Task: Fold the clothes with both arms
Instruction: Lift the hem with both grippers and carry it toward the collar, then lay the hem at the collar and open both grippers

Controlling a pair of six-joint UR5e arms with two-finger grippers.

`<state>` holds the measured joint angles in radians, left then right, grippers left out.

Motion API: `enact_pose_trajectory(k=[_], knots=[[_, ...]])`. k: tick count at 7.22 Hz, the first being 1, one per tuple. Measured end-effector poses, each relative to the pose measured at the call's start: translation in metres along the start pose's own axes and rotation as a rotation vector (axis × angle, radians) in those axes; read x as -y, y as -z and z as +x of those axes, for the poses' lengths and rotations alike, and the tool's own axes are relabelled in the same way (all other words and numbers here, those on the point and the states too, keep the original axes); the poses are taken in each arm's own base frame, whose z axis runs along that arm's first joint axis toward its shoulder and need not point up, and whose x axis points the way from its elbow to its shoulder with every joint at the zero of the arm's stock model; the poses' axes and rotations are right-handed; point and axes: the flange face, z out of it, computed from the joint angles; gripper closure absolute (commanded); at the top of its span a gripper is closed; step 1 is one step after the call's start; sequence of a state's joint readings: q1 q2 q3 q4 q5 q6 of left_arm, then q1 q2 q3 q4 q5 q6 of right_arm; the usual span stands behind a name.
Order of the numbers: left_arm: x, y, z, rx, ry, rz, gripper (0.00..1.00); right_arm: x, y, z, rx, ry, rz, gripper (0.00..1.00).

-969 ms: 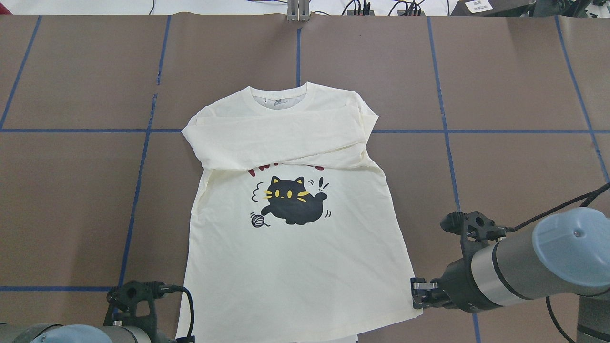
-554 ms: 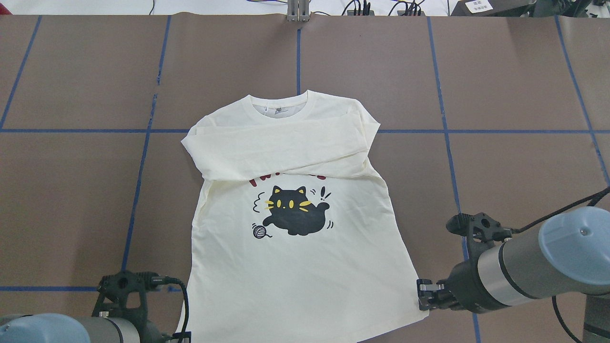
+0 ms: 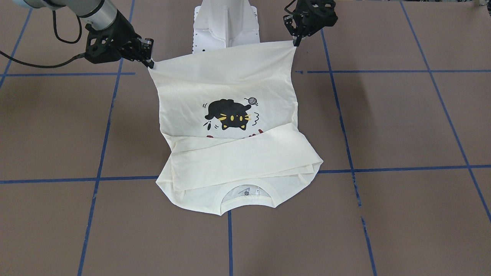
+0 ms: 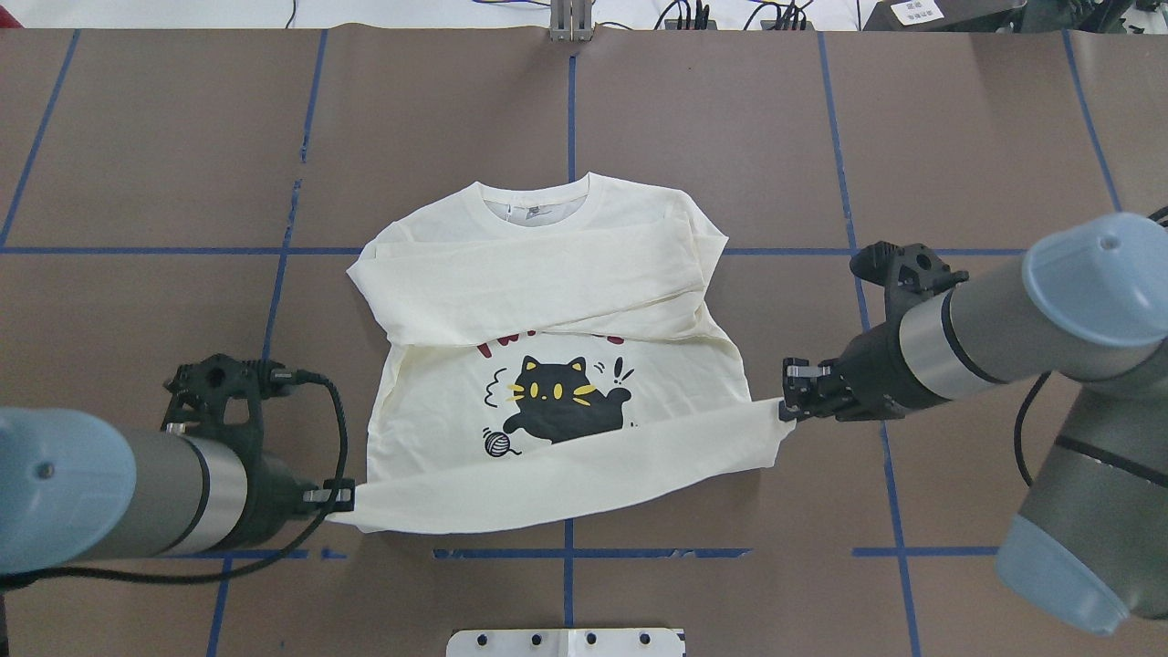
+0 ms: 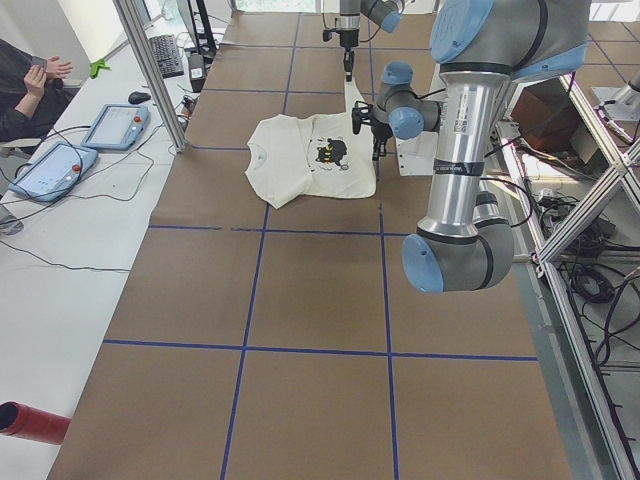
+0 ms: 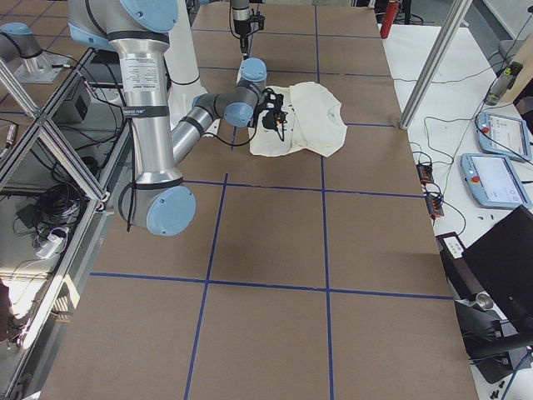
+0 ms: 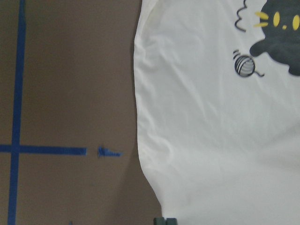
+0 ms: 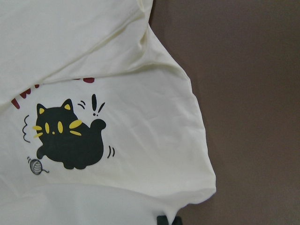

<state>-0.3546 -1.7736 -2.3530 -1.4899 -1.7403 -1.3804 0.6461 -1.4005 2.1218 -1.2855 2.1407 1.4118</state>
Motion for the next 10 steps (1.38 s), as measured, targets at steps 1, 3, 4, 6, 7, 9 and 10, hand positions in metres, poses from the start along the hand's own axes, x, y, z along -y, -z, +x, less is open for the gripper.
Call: enact_pose_trajectory(k=[1,3,4,6,7,9,10], knots=[[0.04,-0.005,0.008,0.004,-0.005,0.042,1.0,0.033,-0.002,-0.01,0.004,0.0,0.03,1.0],[0.107,-0.008,0.007,0.041,-0.018,0.12,1.0,0.096,-0.003,-0.03,0.0,0.005,0.095,1.0],[0.137,-0.007,-0.006,0.071,-0.025,0.151,1.0,0.129,-0.005,-0.037,-0.014,0.007,0.123,1.0],[0.192,-0.03,-0.02,0.131,-0.036,0.176,1.0,0.2,-0.032,-0.065,-0.052,-0.006,0.152,1.0],[0.212,-0.053,-0.021,0.135,-0.036,0.184,1.0,0.229,-0.052,-0.071,-0.053,-0.004,0.168,1.0],[0.243,-0.097,-0.027,0.126,-0.028,0.202,1.0,0.264,-0.084,-0.062,-0.047,0.005,0.195,1.0],[0.258,-0.114,-0.032,0.127,-0.022,0.21,1.0,0.271,-0.092,-0.059,-0.055,0.0,0.2,1.0]])
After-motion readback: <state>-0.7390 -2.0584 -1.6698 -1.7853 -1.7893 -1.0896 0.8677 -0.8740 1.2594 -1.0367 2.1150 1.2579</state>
